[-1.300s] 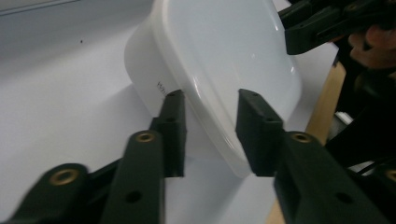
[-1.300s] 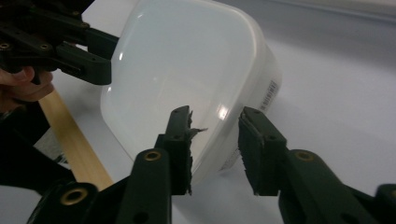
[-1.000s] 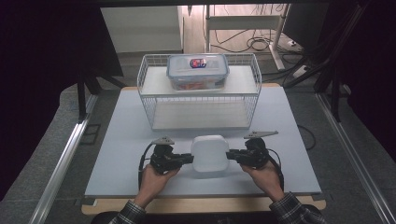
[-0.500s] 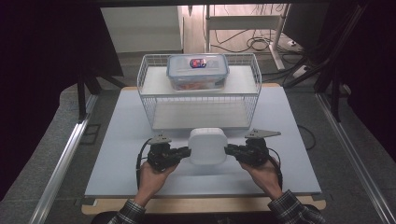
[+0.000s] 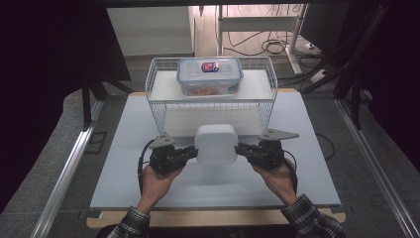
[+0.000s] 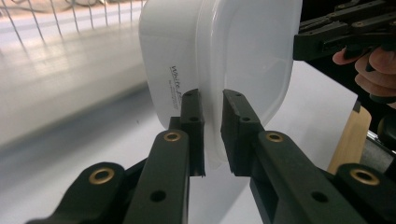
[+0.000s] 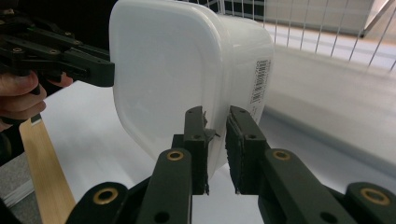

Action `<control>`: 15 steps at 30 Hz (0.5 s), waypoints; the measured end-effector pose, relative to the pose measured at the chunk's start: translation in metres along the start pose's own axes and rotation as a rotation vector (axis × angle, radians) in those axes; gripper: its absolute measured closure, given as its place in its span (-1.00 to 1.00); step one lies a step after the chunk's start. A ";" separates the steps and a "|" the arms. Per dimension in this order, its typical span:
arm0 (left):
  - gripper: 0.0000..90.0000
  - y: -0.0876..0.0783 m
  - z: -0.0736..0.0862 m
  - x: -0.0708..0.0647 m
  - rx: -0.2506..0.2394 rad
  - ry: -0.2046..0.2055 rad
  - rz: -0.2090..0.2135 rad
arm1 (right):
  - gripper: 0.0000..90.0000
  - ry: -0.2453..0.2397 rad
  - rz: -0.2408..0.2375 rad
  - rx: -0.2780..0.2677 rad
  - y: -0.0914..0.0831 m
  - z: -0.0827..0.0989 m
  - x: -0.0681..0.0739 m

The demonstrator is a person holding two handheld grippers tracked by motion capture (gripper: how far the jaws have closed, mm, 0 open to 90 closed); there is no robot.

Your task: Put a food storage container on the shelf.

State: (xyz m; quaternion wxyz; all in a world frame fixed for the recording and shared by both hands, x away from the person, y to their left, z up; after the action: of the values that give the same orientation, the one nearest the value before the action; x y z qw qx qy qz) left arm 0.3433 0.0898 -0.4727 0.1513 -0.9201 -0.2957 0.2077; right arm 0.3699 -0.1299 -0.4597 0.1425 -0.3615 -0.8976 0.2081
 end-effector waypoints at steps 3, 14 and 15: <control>0.77 -0.005 -0.011 0.000 -0.015 0.020 -0.011 | 0.75 -0.015 0.002 -0.023 -0.001 -0.012 0.001; 0.77 -0.020 -0.050 0.001 -0.068 0.074 -0.040 | 0.75 -0.050 0.013 -0.082 -0.008 -0.053 0.001; 0.77 -0.021 -0.053 0.001 -0.073 0.076 -0.042 | 0.75 -0.054 0.012 -0.089 -0.009 -0.057 0.000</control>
State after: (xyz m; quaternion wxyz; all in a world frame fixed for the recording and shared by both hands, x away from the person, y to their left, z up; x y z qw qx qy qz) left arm 0.3591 0.0984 -0.4189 0.1331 -0.9259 -0.3161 0.1584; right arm 0.3877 -0.1198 -0.4058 0.1009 -0.3674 -0.9072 0.1787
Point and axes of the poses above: each handheld gripper's, and its own axes: y roughly forward along the jaws, z roughly out of its underside, x roughly to its left, the point moved 7 cm from there along y, roughly forward along the jaws, and after that the axes turned 7 degrees about z, right-handed, at the moved point
